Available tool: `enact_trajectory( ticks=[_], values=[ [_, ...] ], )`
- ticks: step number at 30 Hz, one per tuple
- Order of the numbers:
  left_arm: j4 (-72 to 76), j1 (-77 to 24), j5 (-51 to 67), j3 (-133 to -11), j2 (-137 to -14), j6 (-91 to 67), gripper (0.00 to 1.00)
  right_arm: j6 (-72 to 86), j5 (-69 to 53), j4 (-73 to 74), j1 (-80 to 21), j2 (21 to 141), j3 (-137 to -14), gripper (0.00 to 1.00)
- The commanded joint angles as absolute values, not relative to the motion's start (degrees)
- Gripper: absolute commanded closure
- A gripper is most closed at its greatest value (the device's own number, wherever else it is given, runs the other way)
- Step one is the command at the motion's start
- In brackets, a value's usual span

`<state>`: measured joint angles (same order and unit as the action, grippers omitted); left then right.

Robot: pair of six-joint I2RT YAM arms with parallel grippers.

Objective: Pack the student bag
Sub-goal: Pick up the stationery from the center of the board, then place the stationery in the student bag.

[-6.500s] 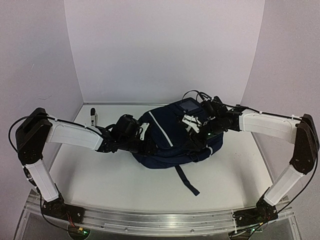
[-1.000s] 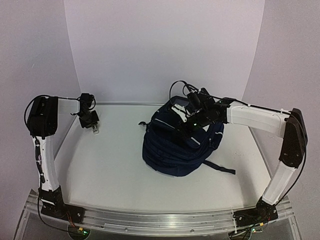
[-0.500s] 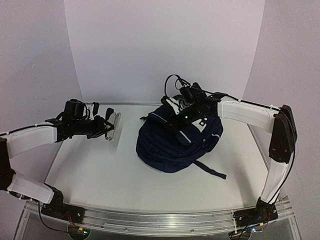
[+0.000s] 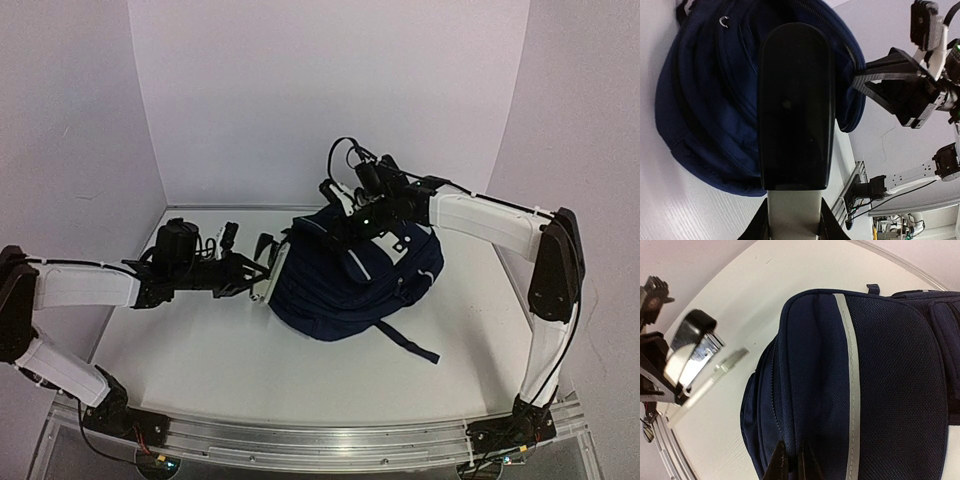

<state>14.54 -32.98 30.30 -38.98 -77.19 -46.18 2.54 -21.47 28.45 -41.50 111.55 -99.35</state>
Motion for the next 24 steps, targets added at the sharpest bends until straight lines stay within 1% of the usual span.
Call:
enact_trajectory(
  ticks=[1,9,13,18,22,23,24],
  values=[
    [31.3,-35.8,33.2,-44.4,-83.9,-51.3,1.00,3.9,-26.4,23.2,-41.8,110.6,-104.2,1.00],
    [38.2,-38.5,32.4,-54.9,-98.2,-56.6,1.00,4.9,-28.7,23.1,-42.7,109.4,-105.2,1.00],
    [40.5,-38.8,27.5,-60.6,-104.9,-61.1,1.00,5.6,-29.1,23.0,-43.8,109.1,-105.0,1.00],
    [47.5,-39.7,18.6,-64.8,-113.2,-66.5,1.00,6.3,-29.5,22.5,-44.4,109.2,-105.0,1.00],
    [47.6,-41.8,15.1,-71.1,-119.3,-65.6,1.00,6.3,-29.2,22.6,-44.5,109.5,-105.4,1.00],
    [47.5,-42.3,15.0,-72.2,-120.6,-64.9,0.98,5.8,-28.4,22.6,-44.5,109.3,-105.3,1.00],
    [47.1,-42.8,15.2,-72.8,-121.2,-64.2,0.94,5.3,-27.6,22.6,-44.5,109.1,-105.1,1.00]
  ],
)
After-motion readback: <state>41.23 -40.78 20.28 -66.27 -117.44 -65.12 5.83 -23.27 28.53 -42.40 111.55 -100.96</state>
